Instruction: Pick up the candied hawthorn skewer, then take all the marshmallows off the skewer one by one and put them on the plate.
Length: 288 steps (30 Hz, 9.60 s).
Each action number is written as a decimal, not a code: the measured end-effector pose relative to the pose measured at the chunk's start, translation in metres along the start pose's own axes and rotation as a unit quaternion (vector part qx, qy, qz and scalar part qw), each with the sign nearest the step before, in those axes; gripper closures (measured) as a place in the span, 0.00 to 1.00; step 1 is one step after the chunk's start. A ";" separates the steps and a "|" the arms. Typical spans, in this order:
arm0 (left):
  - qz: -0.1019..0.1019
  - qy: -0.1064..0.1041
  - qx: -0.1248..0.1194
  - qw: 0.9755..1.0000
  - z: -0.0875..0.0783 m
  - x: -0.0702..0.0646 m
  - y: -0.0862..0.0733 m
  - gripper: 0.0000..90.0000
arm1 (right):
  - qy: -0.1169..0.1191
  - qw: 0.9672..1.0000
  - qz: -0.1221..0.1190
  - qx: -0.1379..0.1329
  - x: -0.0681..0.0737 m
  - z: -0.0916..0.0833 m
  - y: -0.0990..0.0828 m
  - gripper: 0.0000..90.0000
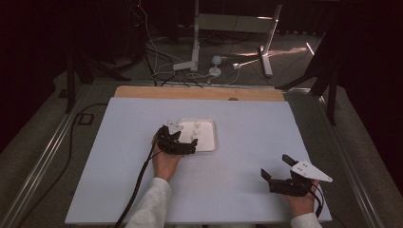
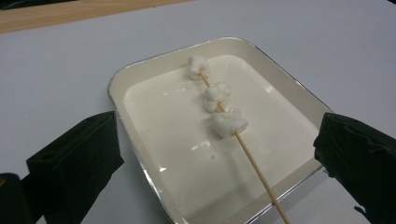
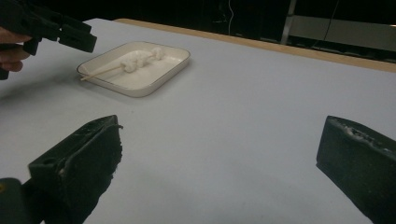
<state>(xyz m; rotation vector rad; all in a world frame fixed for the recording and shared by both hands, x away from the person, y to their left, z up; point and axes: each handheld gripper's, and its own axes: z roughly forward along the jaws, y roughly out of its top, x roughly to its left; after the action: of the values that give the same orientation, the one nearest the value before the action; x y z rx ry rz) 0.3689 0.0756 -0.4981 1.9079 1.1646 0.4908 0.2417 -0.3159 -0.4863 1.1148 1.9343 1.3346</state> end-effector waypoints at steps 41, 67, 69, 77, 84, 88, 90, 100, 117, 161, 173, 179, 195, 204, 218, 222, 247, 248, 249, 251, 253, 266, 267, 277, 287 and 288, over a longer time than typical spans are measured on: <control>-0.005 0.000 0.094 0.996 0.020 -0.004 -0.010 0.62 | 0.000 1.000 0.006 0.001 -0.001 0.001 -0.001 0.00; 0.016 0.012 0.114 0.993 0.013 0.006 -0.009 1.00 | 0.000 1.000 0.007 0.002 -0.002 0.001 -0.001 0.00; 0.016 0.005 0.113 0.994 0.012 0.005 -0.010 1.00 | -0.001 1.000 0.008 0.003 -0.002 0.001 -0.001 0.00; 0.009 -0.014 0.085 0.996 -0.003 0.005 -0.009 1.00 | 0.000 1.000 0.008 0.003 -0.001 0.002 -0.001 0.00; 0.013 -0.027 0.064 0.997 -0.019 0.004 -0.006 1.00 | 0.010 1.000 0.015 -0.001 0.001 0.003 0.001 0.00; 0.019 -0.038 0.046 0.998 -0.033 0.005 -0.005 1.00 | 0.031 0.999 0.028 -0.008 0.001 0.005 0.003 0.00; 0.020 -0.040 0.042 0.998 -0.036 0.006 -0.005 1.00 | 0.038 0.999 0.029 -0.009 0.002 0.006 0.006 0.00; 0.026 -0.046 0.006 0.999 -0.066 0.012 -0.014 1.00 | 0.066 0.997 0.032 -0.006 0.008 0.019 0.025 0.00; 0.042 -0.059 -0.040 0.997 -0.088 0.014 -0.024 1.00 | 0.102 0.994 0.030 0.001 0.027 0.060 0.066 0.00; 0.126 -0.105 -0.078 0.983 -0.100 -0.015 -0.029 1.00 | 0.245 0.953 0.137 0.116 0.069 0.171 0.135 0.84; 0.125 -0.100 -0.072 0.985 -0.102 -0.015 -0.026 1.00 | 0.186 0.970 0.118 0.101 0.076 0.169 0.141 0.90; 0.132 -0.091 -0.060 0.985 -0.101 -0.015 -0.024 1.00 | 0.167 0.972 0.121 0.111 0.077 0.174 0.141 0.91; 0.133 -0.080 -0.050 0.987 -0.103 -0.013 -0.023 1.00 | 0.133 0.980 0.102 0.111 0.081 0.180 0.143 0.92; 0.129 -0.079 -0.048 0.987 -0.105 -0.010 -0.024 1.00 | 0.114 0.983 0.097 0.110 0.080 0.183 0.142 0.92; 0.095 -0.075 -0.058 0.991 -0.110 0.007 -0.026 1.00 | 0.127 0.980 0.109 0.106 0.051 0.180 0.137 0.81; 0.101 -0.076 -0.045 0.991 -0.104 0.003 -0.028 1.00 | 0.129 0.979 0.107 0.117 0.059 0.189 0.133 0.80; 0.094 -0.062 0.000 0.994 -0.083 0.000 -0.032 1.00 | 0.142 0.969 0.136 0.149 0.069 0.208 0.119 0.64; 0.092 -0.062 -0.001 0.994 -0.083 0.001 -0.032 1.00 | 0.142 0.969 0.134 0.151 0.069 0.207 0.119 0.64; 0.088 -0.061 -0.004 0.994 -0.084 0.002 -0.032 1.00 | 0.140 0.969 0.134 0.153 0.068 0.207 0.119 0.64; 0.085 -0.060 -0.006 0.995 -0.085 0.004 -0.031 1.00 | 0.136 0.969 0.130 0.159 0.067 0.207 0.118 0.64; 0.087 -0.060 -0.004 0.994 -0.085 0.004 -0.032 1.00 | 0.135 0.969 0.132 0.160 0.066 0.206 0.117 0.64; 0.083 -0.075 -0.004 0.994 -0.084 0.001 -0.031 1.00 | 0.141 0.968 0.110 0.178 0.072 0.211 0.110 0.69; 0.083 -0.075 -0.002 0.994 -0.084 0.001 -0.031 1.00 | 0.138 0.968 0.108 0.180 0.072 0.212 0.109 0.71; 0.073 -0.079 -0.008 0.994 -0.087 0.004 -0.031 1.00 | 0.125 0.968 0.108 0.189 0.070 0.214 0.106 0.75; 0.070 -0.080 -0.008 0.994 -0.086 0.004 -0.031 1.00 | 0.150 0.967 0.052 0.198 0.086 0.209 0.107 0.62; 0.070 -0.082 -0.009 0.994 -0.086 0.003 -0.031 1.00 | 0.148 0.968 0.047 0.199 0.087 0.210 0.107 0.62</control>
<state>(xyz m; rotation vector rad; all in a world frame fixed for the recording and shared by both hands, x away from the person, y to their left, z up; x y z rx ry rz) 0.2949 0.1238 -0.4733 1.9822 0.9214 0.4091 0.3974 -0.1208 -0.4623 1.2626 2.4769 1.2495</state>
